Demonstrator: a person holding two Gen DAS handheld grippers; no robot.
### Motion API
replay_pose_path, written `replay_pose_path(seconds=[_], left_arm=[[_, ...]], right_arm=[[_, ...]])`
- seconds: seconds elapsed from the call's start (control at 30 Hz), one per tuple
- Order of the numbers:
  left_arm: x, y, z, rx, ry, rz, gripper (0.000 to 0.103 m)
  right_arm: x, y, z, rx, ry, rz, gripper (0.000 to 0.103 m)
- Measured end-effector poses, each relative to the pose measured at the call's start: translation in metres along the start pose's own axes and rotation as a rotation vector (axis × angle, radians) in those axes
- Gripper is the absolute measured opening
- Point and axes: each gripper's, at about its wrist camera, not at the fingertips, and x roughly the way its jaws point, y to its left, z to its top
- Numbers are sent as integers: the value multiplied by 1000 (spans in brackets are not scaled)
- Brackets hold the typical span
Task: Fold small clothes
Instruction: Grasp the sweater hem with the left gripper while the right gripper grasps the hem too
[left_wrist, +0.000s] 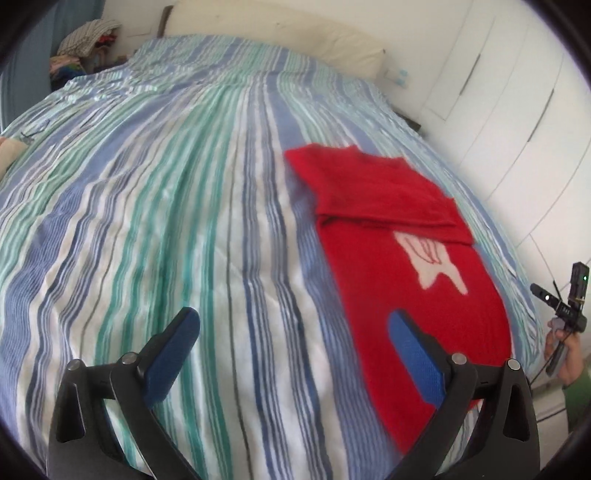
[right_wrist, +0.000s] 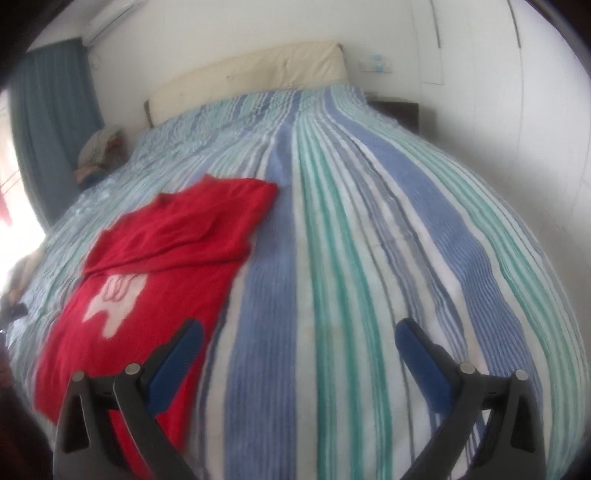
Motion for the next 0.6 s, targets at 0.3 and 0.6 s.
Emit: replay_pose_path(seconds=[0.3, 0.6], left_arm=[[20, -74, -76, 84, 227, -166, 94], [35, -72, -79, -18, 253, -186, 70]], right_arm=[[-9, 85, -92, -49, 338, 335, 101], [23, 74, -116, 132, 417, 448, 57]])
